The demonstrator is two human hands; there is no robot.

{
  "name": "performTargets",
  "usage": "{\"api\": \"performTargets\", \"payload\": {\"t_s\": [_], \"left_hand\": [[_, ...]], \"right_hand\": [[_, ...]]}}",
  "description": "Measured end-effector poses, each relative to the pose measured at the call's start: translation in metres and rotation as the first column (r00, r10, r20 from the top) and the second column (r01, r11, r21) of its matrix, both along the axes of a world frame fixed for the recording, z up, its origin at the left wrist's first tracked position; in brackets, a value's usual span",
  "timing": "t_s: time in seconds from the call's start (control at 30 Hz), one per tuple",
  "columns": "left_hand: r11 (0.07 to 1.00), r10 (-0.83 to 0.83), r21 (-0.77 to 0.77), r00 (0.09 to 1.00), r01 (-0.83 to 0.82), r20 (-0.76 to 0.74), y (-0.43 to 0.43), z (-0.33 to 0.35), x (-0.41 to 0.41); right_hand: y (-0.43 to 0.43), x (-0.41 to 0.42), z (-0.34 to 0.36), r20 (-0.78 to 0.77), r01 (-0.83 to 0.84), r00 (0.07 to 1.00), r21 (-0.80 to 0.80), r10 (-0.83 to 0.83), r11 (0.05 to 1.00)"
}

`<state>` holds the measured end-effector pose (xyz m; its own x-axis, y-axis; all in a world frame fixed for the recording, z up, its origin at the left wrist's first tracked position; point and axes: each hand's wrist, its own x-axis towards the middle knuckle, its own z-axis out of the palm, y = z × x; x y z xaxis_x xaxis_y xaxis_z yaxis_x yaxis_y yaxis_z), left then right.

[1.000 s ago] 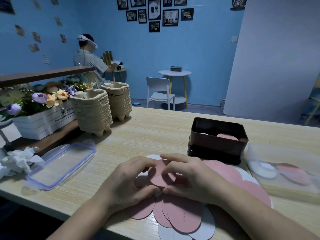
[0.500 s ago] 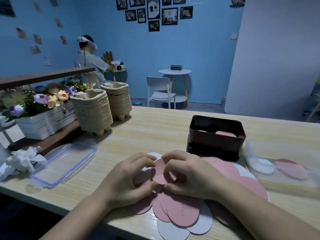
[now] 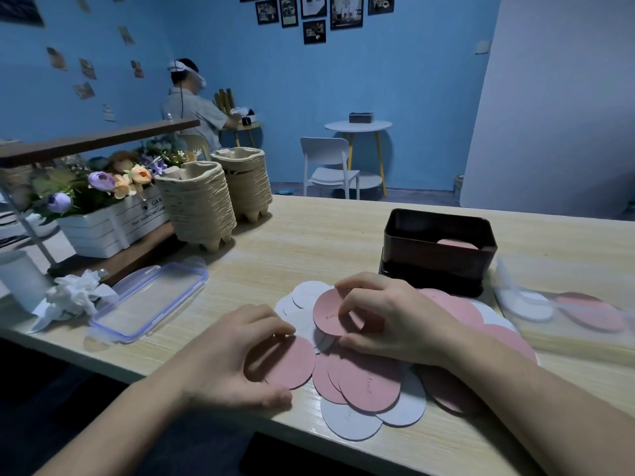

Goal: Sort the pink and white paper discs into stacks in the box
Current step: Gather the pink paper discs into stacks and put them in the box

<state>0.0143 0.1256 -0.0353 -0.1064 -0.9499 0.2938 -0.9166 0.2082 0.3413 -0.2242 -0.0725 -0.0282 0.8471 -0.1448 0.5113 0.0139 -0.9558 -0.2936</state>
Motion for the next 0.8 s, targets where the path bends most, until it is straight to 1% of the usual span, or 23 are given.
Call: {"api": "performTargets", "payload": {"t_s": [0.17,0.33,0.5,0.67,0.8], "left_hand": [[0.999,0.033,-0.025,0.996,-0.035,-0.08,0.003,0.001,-0.003],[0.994,0.026,-0.105,0.985,-0.044,-0.173,-0.002,0.0,-0.002],[0.97,0.015,-0.235,0.986,-0.054,-0.163,-0.02,0.002,-0.009],[0.963,0.02,-0.261,0.988,-0.06,-0.153,-0.04,-0.001,-0.019],[0.96,-0.015,-0.278,0.993,-0.019,-0.118,-0.055,-0.001,-0.025]], "right_hand": [[-0.001,-0.002,0.001,-0.002,0.008,1.0,-0.002,-0.008,1.0],[-0.006,-0.004,0.0,-0.036,0.03,0.999,0.001,-0.03,1.0],[-0.007,-0.003,-0.001,-0.065,0.031,0.997,-0.003,-0.031,1.0],[-0.005,0.0,-0.002,-0.052,0.006,0.999,0.063,-0.003,0.998],[-0.005,-0.001,-0.002,-0.077,-0.013,0.997,0.033,0.016,0.999]]}}
